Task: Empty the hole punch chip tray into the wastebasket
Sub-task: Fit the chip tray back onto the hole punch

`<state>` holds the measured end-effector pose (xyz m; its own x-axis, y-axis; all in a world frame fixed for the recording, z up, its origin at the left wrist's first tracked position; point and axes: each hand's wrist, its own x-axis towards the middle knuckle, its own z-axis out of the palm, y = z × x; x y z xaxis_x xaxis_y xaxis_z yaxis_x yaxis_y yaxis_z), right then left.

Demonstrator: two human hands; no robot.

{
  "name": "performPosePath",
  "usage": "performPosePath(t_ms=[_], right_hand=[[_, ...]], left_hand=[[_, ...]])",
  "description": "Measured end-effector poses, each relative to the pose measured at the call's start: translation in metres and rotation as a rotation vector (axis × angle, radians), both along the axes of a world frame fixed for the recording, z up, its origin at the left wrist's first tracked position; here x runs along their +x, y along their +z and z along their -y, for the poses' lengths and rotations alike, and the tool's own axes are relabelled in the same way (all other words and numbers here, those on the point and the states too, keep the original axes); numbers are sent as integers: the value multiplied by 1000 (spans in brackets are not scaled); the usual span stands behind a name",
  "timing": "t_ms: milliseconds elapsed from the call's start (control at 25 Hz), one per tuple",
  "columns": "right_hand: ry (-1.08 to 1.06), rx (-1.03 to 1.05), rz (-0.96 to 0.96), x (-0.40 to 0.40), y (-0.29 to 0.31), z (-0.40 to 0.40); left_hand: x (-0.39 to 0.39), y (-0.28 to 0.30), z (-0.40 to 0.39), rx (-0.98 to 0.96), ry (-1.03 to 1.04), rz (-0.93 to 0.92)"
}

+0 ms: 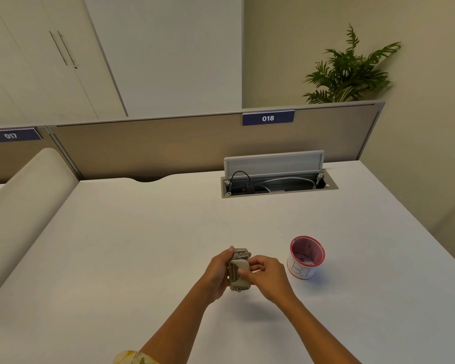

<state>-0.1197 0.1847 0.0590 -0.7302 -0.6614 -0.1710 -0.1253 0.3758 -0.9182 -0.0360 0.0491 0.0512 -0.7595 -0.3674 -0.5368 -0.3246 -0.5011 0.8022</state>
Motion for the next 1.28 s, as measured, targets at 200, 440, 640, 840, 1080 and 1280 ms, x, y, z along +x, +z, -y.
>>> performPosePath(t_ms=[200,440,640,840,1080,1280], right_hand=[[-3,2,37,-9,3,-1],[-40,-98,203,-21,-2,5],[-44,-30,122,-24,-2,8],[-166,-24,68,-21,-2,14],[-210,-31,227,-28,-6,15],[-174,-10,171,-25,-4,16]], left_hand=[[1,2,0,-48,-1,25],[1,2,-5,-38,-7,31],[1,-1,-3,-18,-26,31],[-1,-2,-4,-47,-36,23],[-3,-6,-4,-86,-43,25],[-3,-3,-4,-97,-64,11]])
